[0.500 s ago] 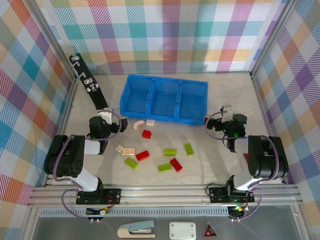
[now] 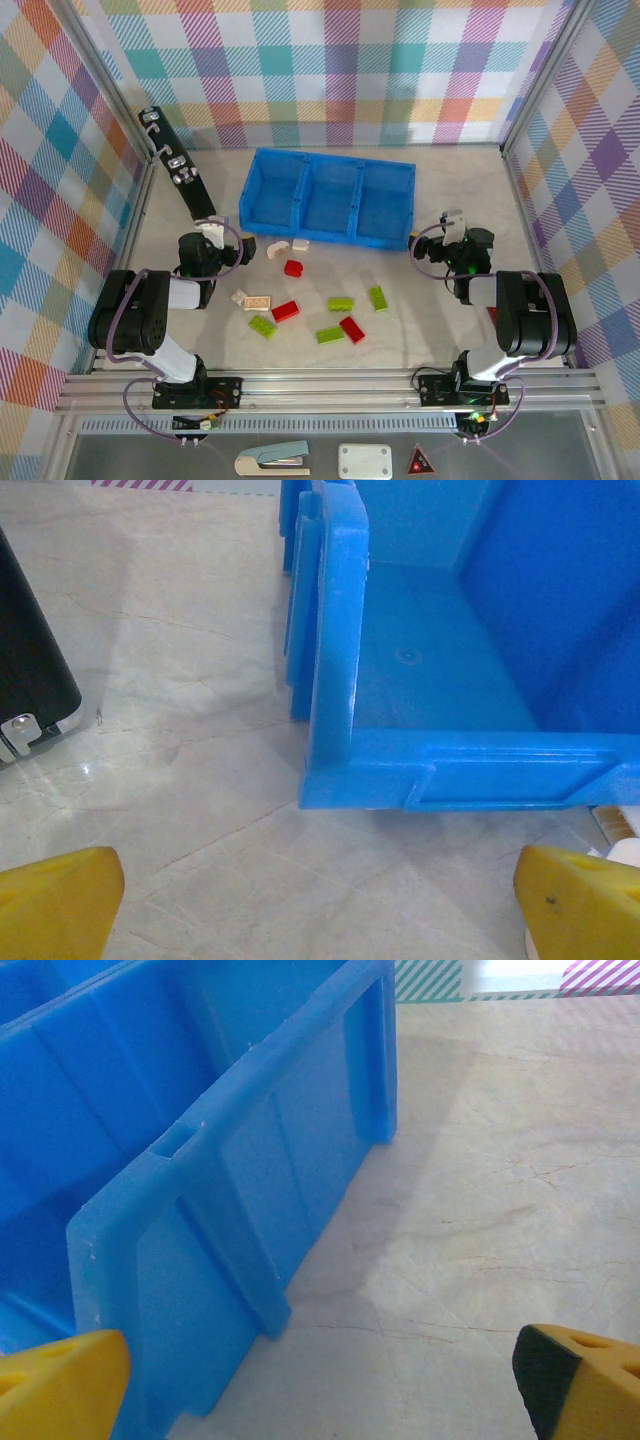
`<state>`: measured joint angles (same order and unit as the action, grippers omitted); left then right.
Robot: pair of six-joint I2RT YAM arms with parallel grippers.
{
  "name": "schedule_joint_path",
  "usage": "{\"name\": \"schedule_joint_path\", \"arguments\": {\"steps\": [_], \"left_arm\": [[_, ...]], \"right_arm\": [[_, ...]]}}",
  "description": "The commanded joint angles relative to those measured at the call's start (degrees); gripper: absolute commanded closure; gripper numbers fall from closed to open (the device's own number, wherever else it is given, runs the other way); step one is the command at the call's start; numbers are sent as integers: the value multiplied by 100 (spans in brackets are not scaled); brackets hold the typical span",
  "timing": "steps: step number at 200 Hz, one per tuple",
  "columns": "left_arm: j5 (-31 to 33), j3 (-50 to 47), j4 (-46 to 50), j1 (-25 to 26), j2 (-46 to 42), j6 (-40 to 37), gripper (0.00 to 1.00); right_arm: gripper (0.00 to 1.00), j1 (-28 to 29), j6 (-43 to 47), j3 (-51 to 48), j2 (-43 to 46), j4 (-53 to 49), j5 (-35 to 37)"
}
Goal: Sort the legos into containers by color
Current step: Rotate the container at the top-center of the table.
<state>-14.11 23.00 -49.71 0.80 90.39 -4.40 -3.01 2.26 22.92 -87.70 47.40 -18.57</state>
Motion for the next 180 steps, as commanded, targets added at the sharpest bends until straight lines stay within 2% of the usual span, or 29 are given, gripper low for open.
{"name": "schedule_joint_path", "arguments": {"steps": [1, 111, 136, 180], "left_arm": [[-147, -68, -205, -45, 1, -113, 0], [-145, -68, -201, -47, -4, -106, 0], [323, -14, -131, -50, 22, 74, 0], [347, -6, -117, -53, 23, 80, 0]], "right_arm": [[1, -7, 90, -52, 7, 207, -226], [1, -14, 86, -50, 7, 203, -223], [1, -8, 84, -50, 13, 199, -221], [1, -9, 81, -68, 22, 225, -200]]}}
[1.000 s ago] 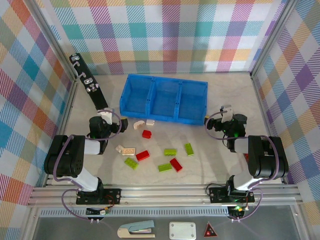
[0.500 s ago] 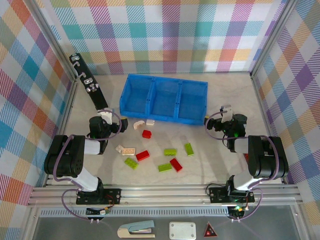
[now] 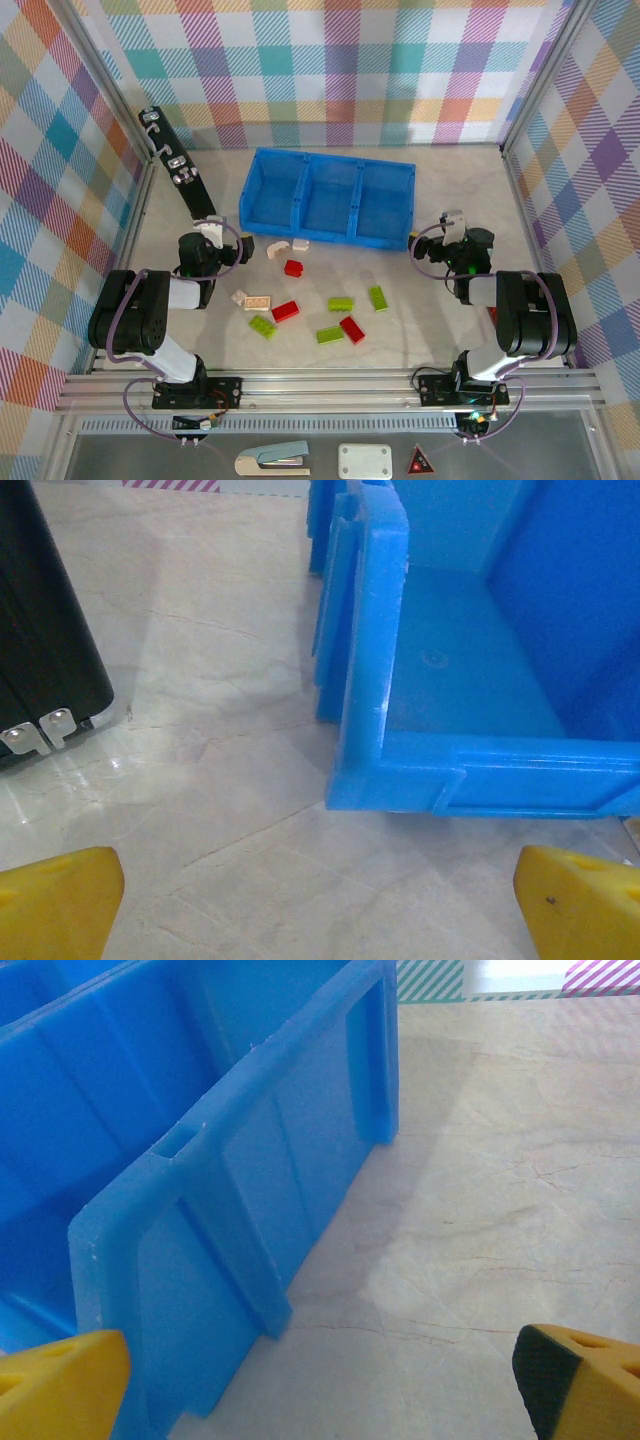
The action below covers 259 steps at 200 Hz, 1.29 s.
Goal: Sort the legos into containers by color
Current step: Rotate the container at the top-center of the table.
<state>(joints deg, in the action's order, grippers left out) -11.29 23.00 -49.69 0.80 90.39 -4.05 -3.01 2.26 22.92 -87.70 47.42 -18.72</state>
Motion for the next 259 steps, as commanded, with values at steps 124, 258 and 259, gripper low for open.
{"name": "schedule_joint_path", "arguments": {"steps": [124, 258, 259], "left_arm": [[811, 1339, 3064, 124, -907, 419, 0], [22, 2890, 7211, 857, -1186, 1574, 10], [22, 2901, 7232, 872, -1175, 1574, 10]], "right_arm": [[0, 155, -175, 965, 1154, -2888, -289], [16, 1671, -1723, 2640, 898, -6474, -1969], [16, 1689, -1713, 2648, 875, -6478, -1974]]}}
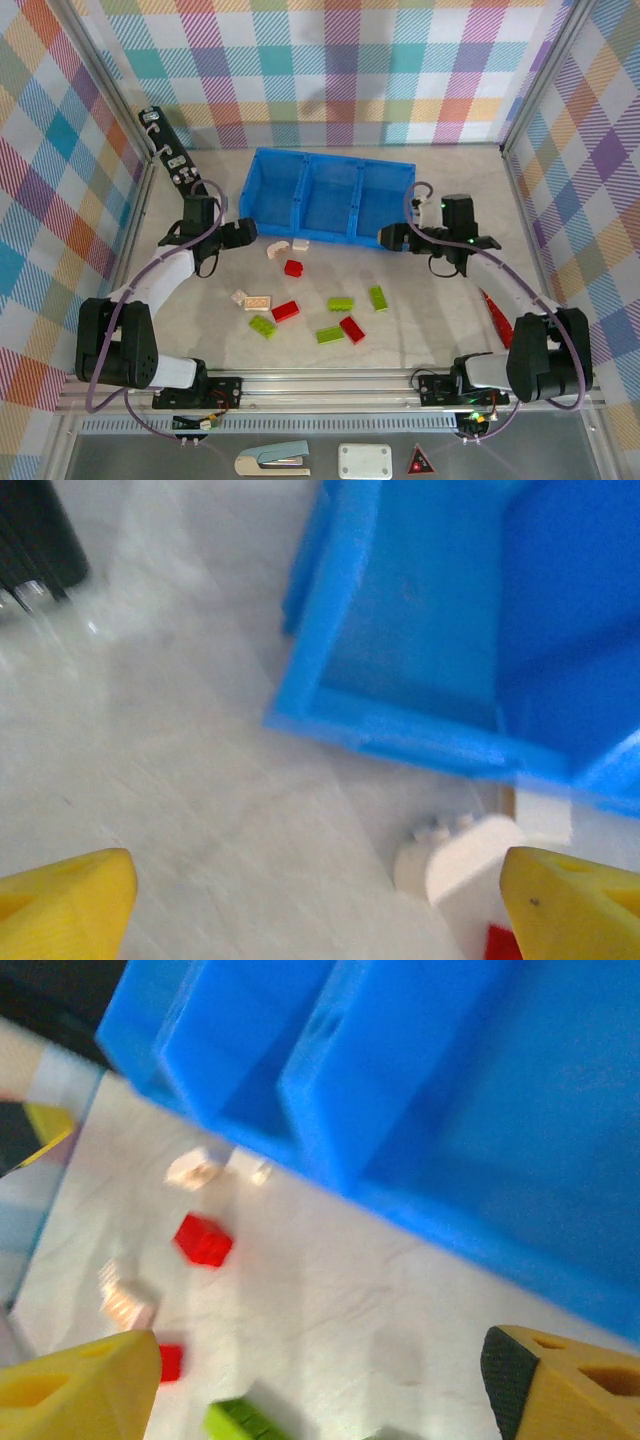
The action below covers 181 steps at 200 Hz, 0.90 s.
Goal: Sort the legos into containers by color
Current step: Rotate the container at the top-center of the table.
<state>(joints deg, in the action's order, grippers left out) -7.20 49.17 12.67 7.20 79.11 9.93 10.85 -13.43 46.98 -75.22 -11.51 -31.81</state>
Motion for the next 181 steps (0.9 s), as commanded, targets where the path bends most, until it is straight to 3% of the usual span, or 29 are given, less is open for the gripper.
{"name": "schedule_joint_path", "arguments": {"steps": [1, 24, 68, 110, 138, 181], "left_arm": [[-391, 294, 1021, 244, -37, 175, 11], [-387, 476, 1423, 570, 143, 167, 17], [-517, 602, 1505, 986, 431, 205, 24], [-269, 881, 1652, 1167, 881, 214, 24], [-272, 1106, 1696, 1212, 1268, 126, 29], [-103, 1525, 1765, 1230, 1892, -249, 34]], "right_arm": [[16, 321, -139, 250, -394, -587, -666], [16, 621, -62, 409, -869, -667, -568], [18, 650, -203, 622, -1531, -545, -157], [20, 651, -296, 724, -1691, -292, 771], [23, 646, -410, 720, -1706, -46, 1274], [25, 646, -520, 803, -1837, 299, 1592]]}}
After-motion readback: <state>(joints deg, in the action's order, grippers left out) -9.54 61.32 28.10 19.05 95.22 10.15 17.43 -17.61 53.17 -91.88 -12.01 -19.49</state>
